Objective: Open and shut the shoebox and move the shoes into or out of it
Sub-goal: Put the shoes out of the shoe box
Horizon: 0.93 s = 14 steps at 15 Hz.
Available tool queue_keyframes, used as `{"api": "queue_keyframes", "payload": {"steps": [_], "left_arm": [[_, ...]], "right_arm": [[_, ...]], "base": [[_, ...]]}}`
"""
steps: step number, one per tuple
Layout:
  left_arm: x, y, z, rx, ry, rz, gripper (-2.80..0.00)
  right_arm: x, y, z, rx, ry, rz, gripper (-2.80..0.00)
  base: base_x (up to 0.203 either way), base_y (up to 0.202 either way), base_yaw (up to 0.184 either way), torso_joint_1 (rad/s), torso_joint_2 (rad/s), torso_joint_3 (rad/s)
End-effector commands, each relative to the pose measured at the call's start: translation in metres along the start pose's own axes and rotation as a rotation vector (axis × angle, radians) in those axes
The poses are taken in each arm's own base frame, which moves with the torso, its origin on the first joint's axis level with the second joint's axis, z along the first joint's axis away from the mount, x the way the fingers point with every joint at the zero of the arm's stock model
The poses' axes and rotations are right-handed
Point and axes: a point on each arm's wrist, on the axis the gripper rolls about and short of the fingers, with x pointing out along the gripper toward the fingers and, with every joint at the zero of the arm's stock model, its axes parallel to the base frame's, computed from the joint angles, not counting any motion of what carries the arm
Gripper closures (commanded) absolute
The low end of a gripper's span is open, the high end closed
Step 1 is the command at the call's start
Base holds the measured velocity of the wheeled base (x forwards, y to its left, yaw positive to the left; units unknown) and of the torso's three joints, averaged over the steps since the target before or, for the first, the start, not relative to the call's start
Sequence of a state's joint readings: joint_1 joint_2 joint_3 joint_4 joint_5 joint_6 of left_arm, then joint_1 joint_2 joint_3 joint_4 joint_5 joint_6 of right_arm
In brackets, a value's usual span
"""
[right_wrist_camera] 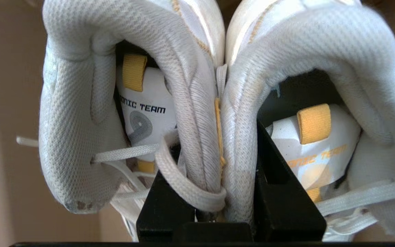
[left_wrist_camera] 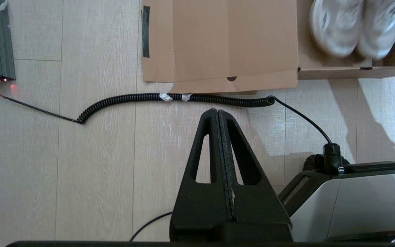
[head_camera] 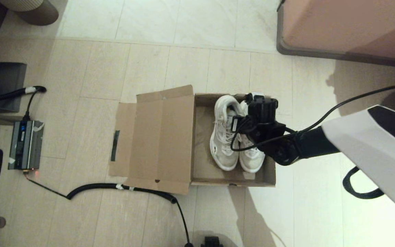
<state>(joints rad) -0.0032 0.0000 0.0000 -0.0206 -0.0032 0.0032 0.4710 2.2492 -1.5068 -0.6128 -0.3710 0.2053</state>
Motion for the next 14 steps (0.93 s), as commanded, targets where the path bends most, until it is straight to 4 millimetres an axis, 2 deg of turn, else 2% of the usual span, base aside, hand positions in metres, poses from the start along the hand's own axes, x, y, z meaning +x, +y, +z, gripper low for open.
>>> {"api": "queue_keyframes", "payload": {"steps": [1, 4, 7, 11, 14], "left_arm": [[0.001, 0.0, -0.002, 0.0, 0.007, 0.0, 0.0], [0.001, 0.0, -0.002, 0.0, 0.007, 0.0, 0.0], [0.001, 0.0, -0.002, 0.0, 0.008, 0.0, 0.0], [0.001, 0.0, -0.002, 0.0, 0.007, 0.0, 0.0], [0.001, 0.0, -0.002, 0.0, 0.008, 0.0, 0.0]], "right_arm": [[-0.028, 0.005, 0.049, 0.039, -0.094, 0.026, 0.0], [-0.06, 0.011, 0.083, 0.051, -0.122, 0.045, 0.0], [-0.091, 0.005, 0.117, 0.056, -0.141, 0.048, 0.0], [-0.132, -0.026, 0.175, 0.079, -0.215, 0.004, 0.0], [-0.16, -0.066, 0.205, 0.076, -0.239, -0.051, 0.0]], "base": [[0.0, 0.0, 0.0, 0.0, 0.0, 0.0], [0.0, 0.0, 0.0, 0.0, 0.0, 0.0], [0.0, 0.0, 0.0, 0.0, 0.0, 0.0], [0.0, 0.0, 0.0, 0.0, 0.0, 0.0], [0.0, 0.0, 0.0, 0.0, 0.0, 0.0]]}}
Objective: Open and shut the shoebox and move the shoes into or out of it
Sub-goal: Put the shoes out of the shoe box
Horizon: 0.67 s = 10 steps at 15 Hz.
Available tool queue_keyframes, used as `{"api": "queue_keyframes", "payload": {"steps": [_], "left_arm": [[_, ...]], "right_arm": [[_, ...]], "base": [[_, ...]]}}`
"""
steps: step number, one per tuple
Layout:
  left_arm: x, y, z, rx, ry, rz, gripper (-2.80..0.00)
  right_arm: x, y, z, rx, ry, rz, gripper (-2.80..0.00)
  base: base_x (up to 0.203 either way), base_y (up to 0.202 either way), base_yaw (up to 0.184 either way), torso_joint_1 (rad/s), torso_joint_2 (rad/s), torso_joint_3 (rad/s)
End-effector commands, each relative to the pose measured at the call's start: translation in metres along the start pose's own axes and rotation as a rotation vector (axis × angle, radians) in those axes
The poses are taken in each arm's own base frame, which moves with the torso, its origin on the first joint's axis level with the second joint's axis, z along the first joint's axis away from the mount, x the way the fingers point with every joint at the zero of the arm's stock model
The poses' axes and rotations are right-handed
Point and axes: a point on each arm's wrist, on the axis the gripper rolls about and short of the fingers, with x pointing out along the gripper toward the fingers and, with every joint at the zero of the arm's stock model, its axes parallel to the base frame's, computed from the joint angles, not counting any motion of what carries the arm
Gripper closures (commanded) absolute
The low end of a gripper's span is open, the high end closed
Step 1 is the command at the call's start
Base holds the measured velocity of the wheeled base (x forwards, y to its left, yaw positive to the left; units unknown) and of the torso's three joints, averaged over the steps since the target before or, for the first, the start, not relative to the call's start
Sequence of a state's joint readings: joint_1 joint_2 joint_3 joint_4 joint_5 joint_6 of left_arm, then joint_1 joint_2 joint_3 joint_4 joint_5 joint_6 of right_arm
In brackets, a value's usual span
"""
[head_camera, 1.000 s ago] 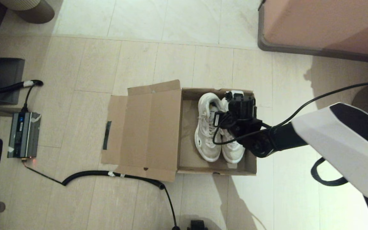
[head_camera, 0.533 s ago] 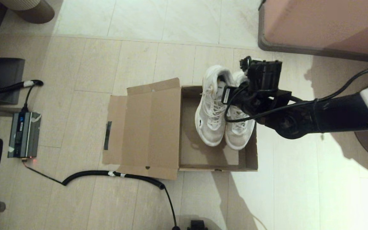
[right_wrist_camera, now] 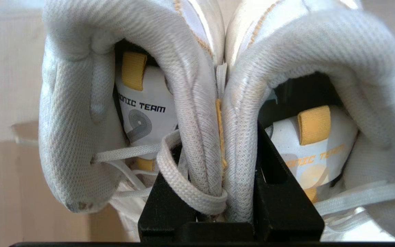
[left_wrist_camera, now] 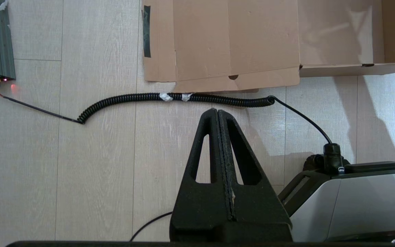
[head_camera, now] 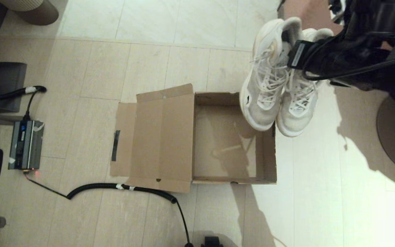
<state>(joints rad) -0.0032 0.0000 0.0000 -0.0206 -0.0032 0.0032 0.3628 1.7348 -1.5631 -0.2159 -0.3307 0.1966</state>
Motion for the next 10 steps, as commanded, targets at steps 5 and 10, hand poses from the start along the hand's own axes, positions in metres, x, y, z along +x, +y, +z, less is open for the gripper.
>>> {"api": "queue_keyframes", "payload": {"steps": [5, 10], "left_arm": [[0.001, 0.0, -0.002, 0.0, 0.008, 0.0, 0.0], [0.001, 0.0, -0.002, 0.0, 0.008, 0.0, 0.0]], "right_arm": [[-0.034, -0.081, 0.047, -0.06, -0.016, -0.111, 0.0], [-0.035, -0.145, 0.014, -0.135, 0.117, -0.096, 0.0]], "base": [[0.0, 0.0, 0.0, 0.0, 0.0, 0.0], [0.0, 0.0, 0.0, 0.0, 0.0, 0.0]]}}
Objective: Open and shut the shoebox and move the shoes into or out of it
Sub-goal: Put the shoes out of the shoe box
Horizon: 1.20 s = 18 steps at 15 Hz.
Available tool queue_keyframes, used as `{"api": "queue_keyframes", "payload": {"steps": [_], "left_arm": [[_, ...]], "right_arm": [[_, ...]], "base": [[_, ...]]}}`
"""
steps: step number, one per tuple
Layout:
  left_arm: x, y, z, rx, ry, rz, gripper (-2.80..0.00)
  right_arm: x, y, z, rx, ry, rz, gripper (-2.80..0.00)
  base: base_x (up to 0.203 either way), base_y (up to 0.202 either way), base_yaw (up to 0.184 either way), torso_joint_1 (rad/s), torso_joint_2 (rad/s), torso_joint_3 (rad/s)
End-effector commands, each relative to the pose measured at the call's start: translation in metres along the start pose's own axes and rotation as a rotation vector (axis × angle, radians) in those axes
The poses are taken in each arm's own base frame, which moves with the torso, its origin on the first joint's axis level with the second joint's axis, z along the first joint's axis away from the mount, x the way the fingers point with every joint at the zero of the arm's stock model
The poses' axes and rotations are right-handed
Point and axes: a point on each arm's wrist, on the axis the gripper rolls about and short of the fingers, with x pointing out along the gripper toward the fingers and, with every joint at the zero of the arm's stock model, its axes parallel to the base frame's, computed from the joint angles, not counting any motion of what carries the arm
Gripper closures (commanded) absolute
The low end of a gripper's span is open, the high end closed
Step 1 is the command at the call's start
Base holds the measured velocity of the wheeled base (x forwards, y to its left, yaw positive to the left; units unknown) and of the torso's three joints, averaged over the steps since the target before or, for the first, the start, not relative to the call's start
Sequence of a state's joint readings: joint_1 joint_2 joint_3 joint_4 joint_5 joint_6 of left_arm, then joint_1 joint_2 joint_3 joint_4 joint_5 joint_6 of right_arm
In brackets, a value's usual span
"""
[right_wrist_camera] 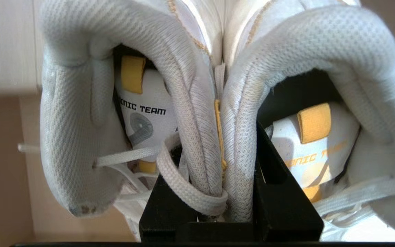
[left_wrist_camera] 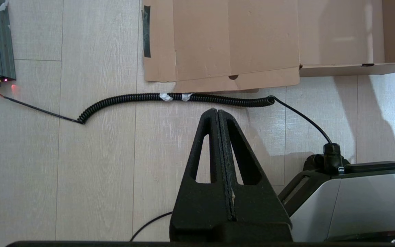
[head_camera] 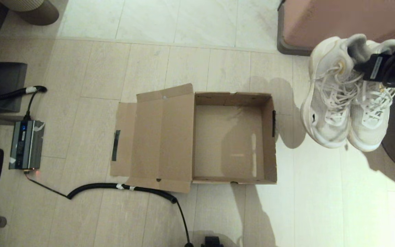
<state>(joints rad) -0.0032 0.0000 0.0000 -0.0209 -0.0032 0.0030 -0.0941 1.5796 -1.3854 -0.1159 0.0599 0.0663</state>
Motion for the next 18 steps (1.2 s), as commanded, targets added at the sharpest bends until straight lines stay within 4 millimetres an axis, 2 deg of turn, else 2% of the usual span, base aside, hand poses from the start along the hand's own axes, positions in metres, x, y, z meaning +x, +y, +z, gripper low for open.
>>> {"api": "queue_keyframes", "payload": {"steps": [1, 6, 12, 15, 18], "left_arm": [[0.001, 0.0, -0.002, 0.0, 0.008, 0.0, 0.0], [0.001, 0.0, -0.002, 0.0, 0.007, 0.0, 0.0], [0.001, 0.0, -0.002, 0.0, 0.009, 0.0, 0.0], [0.001, 0.0, -0.002, 0.0, 0.009, 0.0, 0.0], [0.001, 0.0, -0.002, 0.0, 0.007, 0.0, 0.0]], "right_arm": [[0.006, -0.012, -0.016, -0.001, 0.002, -0.009, 0.0], [0.06, -0.036, -0.101, -0.019, 0.056, -0.036, 0.0], [0.104, -0.055, -0.179, -0.012, 0.095, -0.059, 0.0], [0.121, -0.06, -0.204, -0.009, 0.064, -0.061, 0.0], [0.127, -0.068, -0.21, 0.017, 0.062, -0.073, 0.0]], "base": [[0.0, 0.0, 0.0, 0.0, 0.0, 0.0], [0.0, 0.0, 0.0, 0.0, 0.0, 0.0], [0.0, 0.0, 0.0, 0.0, 0.0, 0.0], [0.0, 0.0, 0.0, 0.0, 0.0, 0.0], [0.0, 0.0, 0.0, 0.0, 0.0, 0.0]]}}
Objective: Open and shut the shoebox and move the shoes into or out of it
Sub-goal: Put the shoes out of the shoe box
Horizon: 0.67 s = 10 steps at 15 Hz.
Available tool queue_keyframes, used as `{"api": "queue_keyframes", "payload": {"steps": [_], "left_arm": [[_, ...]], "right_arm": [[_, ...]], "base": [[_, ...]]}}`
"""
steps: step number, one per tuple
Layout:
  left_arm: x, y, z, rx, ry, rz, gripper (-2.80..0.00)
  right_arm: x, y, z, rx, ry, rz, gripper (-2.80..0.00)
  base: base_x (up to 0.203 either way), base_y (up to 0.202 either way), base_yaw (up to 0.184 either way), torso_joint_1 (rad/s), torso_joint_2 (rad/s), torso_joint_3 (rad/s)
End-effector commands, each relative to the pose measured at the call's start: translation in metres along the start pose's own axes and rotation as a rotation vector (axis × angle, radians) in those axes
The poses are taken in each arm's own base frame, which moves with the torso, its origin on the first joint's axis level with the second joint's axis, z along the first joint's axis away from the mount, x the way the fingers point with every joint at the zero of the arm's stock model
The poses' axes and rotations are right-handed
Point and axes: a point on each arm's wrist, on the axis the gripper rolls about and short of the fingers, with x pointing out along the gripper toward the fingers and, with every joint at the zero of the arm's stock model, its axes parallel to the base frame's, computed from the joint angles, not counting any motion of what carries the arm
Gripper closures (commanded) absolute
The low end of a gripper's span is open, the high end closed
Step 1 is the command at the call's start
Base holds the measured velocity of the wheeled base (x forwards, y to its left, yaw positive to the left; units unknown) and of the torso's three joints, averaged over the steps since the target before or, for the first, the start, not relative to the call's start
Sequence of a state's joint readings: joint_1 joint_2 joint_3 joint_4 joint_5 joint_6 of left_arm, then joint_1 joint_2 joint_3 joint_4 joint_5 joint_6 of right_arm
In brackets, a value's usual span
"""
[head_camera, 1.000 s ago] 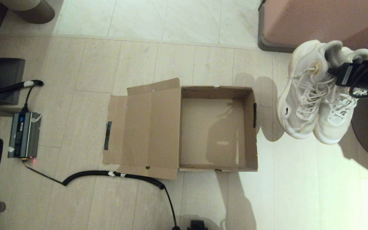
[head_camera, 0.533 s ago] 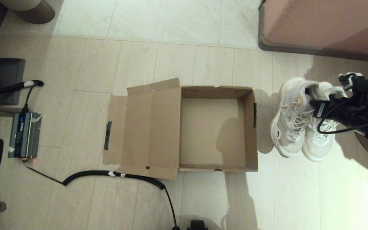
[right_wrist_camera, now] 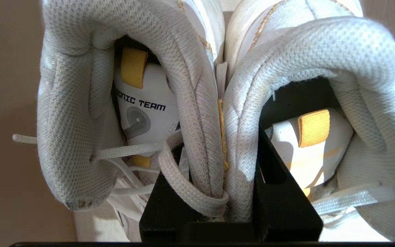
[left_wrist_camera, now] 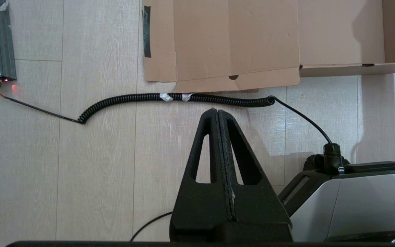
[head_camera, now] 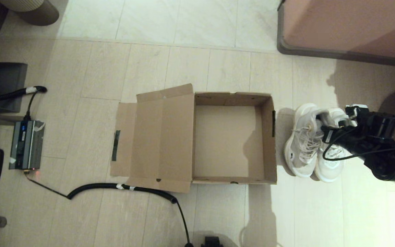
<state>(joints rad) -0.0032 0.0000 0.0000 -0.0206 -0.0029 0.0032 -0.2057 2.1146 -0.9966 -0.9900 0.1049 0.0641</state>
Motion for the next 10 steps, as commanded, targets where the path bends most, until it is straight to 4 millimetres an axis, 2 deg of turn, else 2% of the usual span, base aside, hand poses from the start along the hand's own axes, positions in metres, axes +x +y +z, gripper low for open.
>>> {"api": "queue_keyframes", "payload": {"steps": [1, 2, 8, 10], "left_arm": [[0.001, 0.0, -0.002, 0.0, 0.009, 0.0, 0.0], [0.001, 0.0, -0.002, 0.0, 0.008, 0.0, 0.0], [0.001, 0.0, -0.002, 0.0, 0.008, 0.0, 0.0], [0.001, 0.0, -0.002, 0.0, 0.008, 0.0, 0.0]], "right_arm": [[0.006, -0.003, -0.009, 0.021, 0.014, -0.003, 0.0], [0.006, -0.003, -0.008, 0.028, 0.01, -0.004, -2.8], [0.007, -0.002, -0.003, 0.023, -0.007, -0.008, -2.8], [-0.004, 0.0, 0.013, 0.018, -0.045, -0.009, -2.8]], "base": [[0.0, 0.0, 0.0, 0.0, 0.0, 0.0], [0.0, 0.0, 0.0, 0.0, 0.0, 0.0], [0.0, 0.0, 0.0, 0.0, 0.0, 0.0], [0.0, 0.0, 0.0, 0.0, 0.0, 0.0]]}}
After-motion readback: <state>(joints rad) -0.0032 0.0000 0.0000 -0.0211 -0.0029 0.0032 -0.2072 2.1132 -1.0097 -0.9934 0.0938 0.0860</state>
